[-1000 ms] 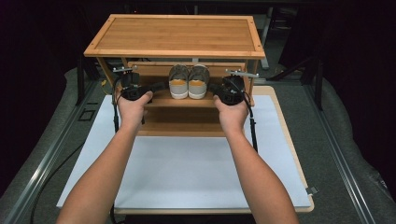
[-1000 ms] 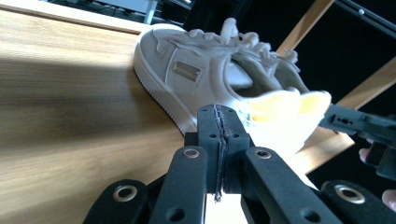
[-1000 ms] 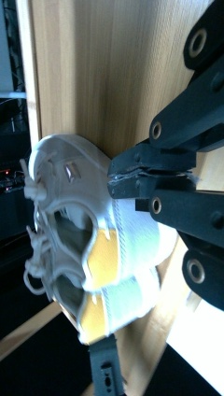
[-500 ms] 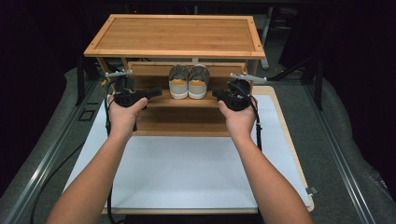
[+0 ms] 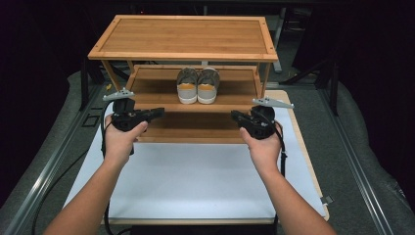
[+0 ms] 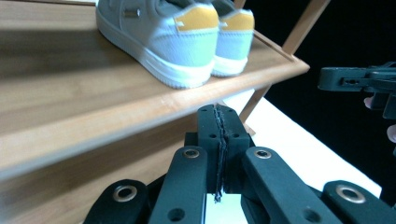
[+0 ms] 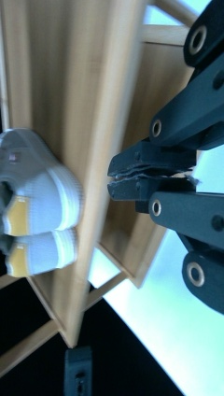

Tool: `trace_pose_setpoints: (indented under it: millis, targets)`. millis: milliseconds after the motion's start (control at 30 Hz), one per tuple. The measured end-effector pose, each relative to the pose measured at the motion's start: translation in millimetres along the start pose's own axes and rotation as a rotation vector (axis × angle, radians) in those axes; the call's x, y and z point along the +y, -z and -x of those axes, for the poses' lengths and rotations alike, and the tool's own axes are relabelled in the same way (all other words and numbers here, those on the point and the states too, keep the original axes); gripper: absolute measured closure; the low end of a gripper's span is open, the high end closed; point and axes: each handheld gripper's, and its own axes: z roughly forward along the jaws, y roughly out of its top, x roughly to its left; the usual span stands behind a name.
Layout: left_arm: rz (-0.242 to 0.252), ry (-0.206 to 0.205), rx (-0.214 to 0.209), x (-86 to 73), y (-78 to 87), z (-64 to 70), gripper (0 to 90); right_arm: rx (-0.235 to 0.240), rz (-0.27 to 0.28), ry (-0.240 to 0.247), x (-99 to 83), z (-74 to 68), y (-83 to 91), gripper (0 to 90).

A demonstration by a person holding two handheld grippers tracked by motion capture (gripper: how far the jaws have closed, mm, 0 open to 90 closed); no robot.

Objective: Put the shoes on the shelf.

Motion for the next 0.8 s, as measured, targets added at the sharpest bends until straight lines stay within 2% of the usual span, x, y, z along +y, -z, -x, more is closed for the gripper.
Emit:
trace_pose_setpoints:
  millis: [67,100,200,233,333,433,533,633,800]
  targets:
    - [-0.002,-0.004,-0.011,-10.0,4.6,0.1,88.3,0.006,0.010,0.005,-10.4,-0.4,5.8,86.1]
    - [0.000,-0.001,-0.010,-17.1,7.3,-0.5,87.9,-0.004,-0.009,0.017,-15.1,-0.8,8.5,85.4]
    - [-0.012,0.006,-0.014,-35.6,12.1,-3.4,85.5,-0.009,-0.003,0.029,-34.2,-0.8,15.9,82.7]
    - [-0.021,0.006,-0.013,-42.2,13.6,-4.4,83.8,-0.013,0.010,0.016,-38.4,-0.6,16.9,82.3]
    - [-0.027,0.013,-0.018,-61.4,17.8,-8.1,78.4,0.006,0.000,-0.009,-53.0,2.3,20.8,80.5]
    - [-0.026,0.016,0.001,-83.0,21.2,-10.9,70.5,-0.013,-0.003,0.004,-69.9,4.4,22.6,75.8]
    - [-0.034,0.016,0.018,-100.5,22.5,-13.0,62.9,-0.028,0.014,-0.015,-86.3,6.1,25.8,70.1]
    - [-0.048,0.026,0.019,-115.7,21.8,-14.3,59.8,-0.051,-0.002,0.006,-99.8,5.0,24.7,67.1]
    - [-0.095,0.029,0.026,-139.2,16.3,-17.2,55.1,-0.052,-0.025,-0.004,-121.7,4.3,20.8,64.2]
